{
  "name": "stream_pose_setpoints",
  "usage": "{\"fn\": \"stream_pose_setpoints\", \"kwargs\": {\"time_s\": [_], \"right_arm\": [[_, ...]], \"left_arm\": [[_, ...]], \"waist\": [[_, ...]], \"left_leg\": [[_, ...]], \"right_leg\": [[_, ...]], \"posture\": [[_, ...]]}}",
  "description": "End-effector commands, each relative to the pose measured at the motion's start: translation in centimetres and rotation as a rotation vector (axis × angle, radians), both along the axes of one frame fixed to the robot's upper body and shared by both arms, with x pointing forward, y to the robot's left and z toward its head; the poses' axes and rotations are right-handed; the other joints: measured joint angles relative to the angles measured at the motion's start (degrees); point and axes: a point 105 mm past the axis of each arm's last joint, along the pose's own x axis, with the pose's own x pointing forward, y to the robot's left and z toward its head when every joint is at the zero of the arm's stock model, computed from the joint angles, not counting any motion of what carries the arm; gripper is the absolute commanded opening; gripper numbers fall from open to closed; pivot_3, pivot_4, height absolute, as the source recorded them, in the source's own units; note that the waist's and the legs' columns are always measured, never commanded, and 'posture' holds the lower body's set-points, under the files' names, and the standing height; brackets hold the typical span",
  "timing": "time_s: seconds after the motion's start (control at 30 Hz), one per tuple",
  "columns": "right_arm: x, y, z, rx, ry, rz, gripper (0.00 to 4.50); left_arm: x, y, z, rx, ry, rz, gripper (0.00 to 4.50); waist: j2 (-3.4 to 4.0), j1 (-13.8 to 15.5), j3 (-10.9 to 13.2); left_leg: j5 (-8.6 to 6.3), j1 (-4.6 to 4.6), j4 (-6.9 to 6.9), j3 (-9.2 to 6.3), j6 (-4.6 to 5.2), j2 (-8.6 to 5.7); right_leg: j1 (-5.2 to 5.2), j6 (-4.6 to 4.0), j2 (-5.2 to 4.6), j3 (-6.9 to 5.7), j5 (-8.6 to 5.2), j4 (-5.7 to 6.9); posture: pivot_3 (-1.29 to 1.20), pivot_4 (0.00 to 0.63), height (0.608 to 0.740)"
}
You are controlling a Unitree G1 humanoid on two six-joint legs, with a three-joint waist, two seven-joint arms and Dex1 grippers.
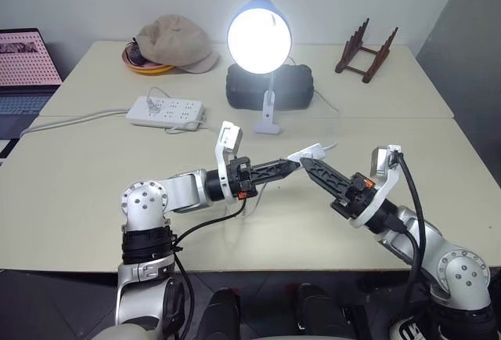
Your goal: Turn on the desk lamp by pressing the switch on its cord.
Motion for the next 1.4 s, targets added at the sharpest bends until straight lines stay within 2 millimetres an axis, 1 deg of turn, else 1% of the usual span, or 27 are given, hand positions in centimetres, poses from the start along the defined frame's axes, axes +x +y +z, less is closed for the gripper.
{"fn": "stream_pose_setpoints", "kwargs": {"time_s": [0.03, 0.1, 0.13, 0.17, 0.2, 0.23, 0.27, 0.37, 0.47, 0.53, 0.6, 0.67, 0.77, 0.83, 0.87, 0.9, 0.93, 0.97, 1.0, 1.03, 1.07, 1.1, 1.13, 1.17, 1.23, 1.3, 1.4], "right_arm": [[-1.7, -1.4, 0.4, -0.133, -0.08, -0.006, 3.14], [-2.3, -3.0, -0.8, -0.383, -0.136, -0.06, 3.53], [-2.4, -3.6, -1.1, -0.474, -0.162, -0.083, 3.83], [-2.5, -4.1, -1.4, -0.564, -0.194, -0.108, 4.03], [-2.5, -4.3, -1.5, -0.613, -0.216, -0.121, 4.14], [-2.6, -4.6, -1.8, -0.698, -0.246, -0.139, 4.37], [-2.6, -4.9, -2.0, -0.761, -0.268, -0.154, 4.47], [-3.0, -5.2, -2.9, -0.914, -0.33, -0.183, 4.47], [-3.0, -5.3, -3.5, -0.994, -0.375, -0.222, 4.47], [-2.9, -5.3, -3.6, -0.994, -0.378, -0.25, 4.47], [-2.9, -5.3, -3.7, -0.984, -0.382, -0.259, 4.5], [-2.7, -5.4, -3.9, -0.992, -0.389, -0.263, 4.5], [-2.5, -5.8, -3.9, -0.985, -0.391, -0.267, 4.5], [-2.4, -5.8, -3.8, -0.966, -0.403, -0.239, 4.5], [-2.4, -5.7, -3.8, -0.959, -0.407, -0.228, 4.5], [-2.4, -5.7, -3.8, -0.953, -0.418, -0.193, 4.5], [-2.5, -5.8, -3.9, -0.951, -0.424, -0.169, 4.5], [-2.5, -5.9, -3.9, -0.952, -0.433, -0.145, 4.5], [-2.5, -6.2, -4.0, -0.954, -0.438, -0.119, 4.5], [-2.5, -6.4, -4.0, -0.955, -0.44, -0.105, 4.5], [-2.4, -6.9, -4.0, -0.957, -0.442, -0.08, 4.5], [-2.4, -7.3, -4.0, -0.958, -0.443, -0.056, 4.5], [-2.4, -7.7, -4.0, -0.958, -0.44, -0.032, 4.5], [-2.3, -8.0, -4.1, -0.958, -0.439, -0.015, 4.5], [-2.1, -8.9, -4.3, -0.979, -0.438, 0.014, 4.5], [-1.6, -9.7, -4.5, -0.997, -0.44, 0.018, 4.5], [-0.9, -10.4, -4.7, -1.008, -0.443, 0.009, 4.5]], "left_arm": [[1.5, -0.6, -0.6, 0.098, -0.098, 0.051, 0.36], [2.8, -1.4, -2.6, 0.246, -0.22, 0.098, 0.36], [3.1, -1.6, -3.3, 0.287, -0.259, 0.104, 0.36], [3.4, -1.8, -3.9, 0.326, -0.308, 0.104, 0.36], [3.5, -1.9, -4.3, 0.345, -0.336, 0.101, 0.36], [3.7, -2.1, -5.0, 0.392, -0.395, 0.1, 0.36], [3.9, -2.2, -5.7, 0.43, -0.451, 0.093, 0.36], [4.0, -3.0, -7.3, 0.512, -0.597, 0.049, 0.36], [4.4, -3.4, -7.9, 0.549, -0.687, 0.027, 0.36], [4.6, -3.4, -8.2, 0.574, -0.744, 0.013, 0.36], [4.8, -3.2, -8.5, 0.601, -0.811, -0.007, 1.07], [4.7, -3.0, -8.3, 0.583, -0.811, -0.024, 1.44], [4.8, -2.2, -7.2, 0.542, -0.779, -0.019, 2.02], [4.5, -0.5, -5.7, 0.508, -0.748, -0.028, 2.44], [4.4, 0.1, -5.2, 0.499, -0.74, -0.034, 2.61], [4.2, 1.2, -4.5, 0.496, -0.736, -0.035, 2.75], [4.1, 1.8, -4.0, 0.497, -0.734, -0.036, 3.09], [4.0, 2.5, -3.5, 0.501, -0.734, -0.035, 3.33], [3.9, 3.6, -3.0, 0.514, -0.737, -0.033, 3.43], [3.8, 4.2, -2.6, 0.524, -0.739, -0.032, 3.69], [3.5, 5.6, -2.1, 0.549, -0.745, -0.037, 3.85], [3.2, 6.7, -1.6, 0.576, -0.75, -0.043, 4.13], [2.9, 7.8, -1.3, 0.605, -0.758, -0.048, 4.2], [2.7, 8.4, -1.1, 0.625, -0.763, -0.053, 4.44], [2.3, 9.5, -0.9, 0.658, -0.764, -0.054, 4.48], [2.5, 10.3, -0.7, 0.676, -0.767, -0.02, 4.48], [3.2, 10.6, -0.4, 0.684, -0.784, 0.044, 4.48]], "waist": [[0.0, 0.12, 0.0], [0.01, 0.35, 0.0], [0.01, 0.4, 0.0], [0.02, 0.44, -0.01], [0.0, 0.49, -0.01], [0.0, 0.47, -0.01], [0.01, 0.35, -0.02], [0.02, 0.33, -0.02], [0.02, 0.33, -0.02], [0.01, 0.33, -0.02], [0.01, 0.33, -0.02], [0.01, 0.3, -0.02], [0.01, 0.29, -0.02], [0.0, 0.11, -0.01], [0.0, -0.1, -0.01], [0.0, -0.16, -0.01], [0.0, -0.2, -0.01], [0.02, -0.14, -0.01], [0.03, -0.02, -0.02], [0.02, 0.0, -0.01], [0.01, 0.02, -0.01], [-0.02, 0.0, 0.01], [-0.02, 0.02, 0.01], [-0.02, -0.06, 0.01], [-0.02, 0.0, 0.01], [-0.02, 0.16, 0.01], [-0.02, 0.35, 0.01]], "left_leg": [[0.0, -0.01, -0.01, 0.01, 0.0, -0.01], [0.0, -0.05, -0.03, 0.01, 0.0, -0.05], [0.0, -0.06, -0.02, 0.02, 0.0, -0.06], [0.0, -0.08, -0.03, 0.03, 0.0, -0.09], [0.0, -0.1, -0.03, 0.03, 0.0, -0.1], [0.0, -0.12, -0.03, 0.04, 0.0, -0.09], [0.0, -0.13, -0.04, 0.04, 0.0, -0.09], [-0.01, -0.14, -0.11, 0.06, 0.0, -0.08], [-0.01, -0.17, -0.16, 0.05, 0.01, -0.07], [-0.01, -0.22, -0.16, 0.05, 0.01, -0.07], [-0.01, -0.23, -0.16, 0.05, 0.01, -0.07], [-0.01, -0.23, -0.15, 0.05, 0.01, -0.07], [-0.01, -0.22, -0.15, 0.05, 0.01, -0.07], [-0.01, -0.22, -0.15, 0.04, 0.01, -0.06], [-0.01, -0.21, -0.15, 0.04, 0.01, -0.04], [-0.01, -0.2, -0.16, 0.03, 0.01, -0.01], [-0.01, -0.17, -0.16, 0.03, 0.01, 0.0], [-0.01, -0.16, -0.16, 0.03, 0.01, 0.01], [-0.01, -0.14, -0.17, 0.03, 0.01, 0.01], [-0.01, -0.14, -0.16, 0.03, 0.01, 0.01], [-0.01, -0.15, -0.15, 0.03, 0.01, 0.01], [-0.01, -0.14, -0.13, 0.03, 0.01, 0.01], [-0.01, -0.14, -0.13, 0.03, 0.01, 0.01], [-0.01, -0.14, -0.12, 0.03, 0.01, 0.01], [-0.01, -0.11, -0.15, 0.05, 0.01, 0.01], [-0.01, -0.11, -0.15, 0.04, 0.01, 0.01], [-0.01, -0.13, -0.12, 0.04, 0.01, 0.0]], "right_leg": [[0.0, 0.0, -0.01, 0.01, 0.0, -0.02], [0.0, 0.0, -0.05, 0.01, 0.0, -0.11], [0.0, 0.0, -0.06, 0.01, 0.0, -0.12], [0.0, 0.0, -0.08, 0.01, 0.0, -0.21], [0.0, 0.0, -0.09, 0.01, 0.0, -0.25], [0.01, 0.0, -0.09, 0.02, 0.01, -0.33], [0.01, 0.01, -0.09, 0.03, 0.01, -0.39], [0.01, 0.01, -0.09, 0.04, 0.01, -0.46], [0.01, 0.02, -0.09, 0.02, 0.01, -0.54], [0.0, 0.04, -0.09, 0.01, 0.02, -0.61], [0.01, 0.06, -0.09, 0.02, 0.04, -0.63], [0.01, 0.08, -0.09, 0.02, 0.04, -0.62], [0.01, 0.1, -0.09, 0.01, 0.05, -0.61], [0.01, 0.1, -0.08, 0.01, 0.06, -0.6], [0.01, 0.1, -0.07, 0.0, 0.06, -0.58], [0.01, 0.1, -0.04, 0.0, 0.06, -0.56], [0.01, 0.1, -0.04, 0.0, 0.06, -0.53], [0.01, 0.1, -0.03, -0.01, 0.06, -0.5], [0.01, 0.09, -0.03, -0.02, 0.05, -0.48], [0.03, 0.09, -0.04, -0.02, 0.05, -0.49], [0.03, 0.1, -0.04, -0.03, 0.06, -0.51], [0.07, 0.1, -0.05, -0.02, 0.06, -0.52], [0.07, 0.1, -0.05, -0.02, 0.06, -0.54], [0.07, 0.1, -0.05, -0.02, 0.06, -0.52], [0.07, 0.09, -0.05, -0.01, 0.06, -0.53], [0.07, 0.09, -0.05, -0.04, 0.05, -0.53], [0.08, 0.1, -0.07, -0.04, 0.06, -0.53]], "posture": [[0.0, 0.15, 0.74], [0.0, 0.15, 0.74], [0.0, 0.15, 0.74], [0.0, 0.15, 0.74], [0.0, 0.15, 0.74], [0.0, 0.15, 0.74], [0.0, 0.15, 0.74], [0.0, 0.15, 0.74], [0.0, 0.15, 0.74], [0.0, 0.15, 0.74], [0.0, 0.15, 0.74], [0.0, 0.15, 0.74], [0.0, 0.15, 0.74], [0.0, 0.15, 0.74], [0.0, 0.15, 0.74], [0.0, 0.15, 0.74], [0.0, 0.15, 0.74], [0.0, 0.15, 0.74], [0.0, 0.15, 0.74], [0.0, 0.15, 0.74], [0.0, 0.15, 0.74], [0.0, 0.15, 0.74], [0.0, 0.15, 0.74], [0.0, 0.15, 0.74], [0.0, 0.15, 0.74], [0.0, 0.15, 0.74], [0.0, 0.15, 0.74]]}}
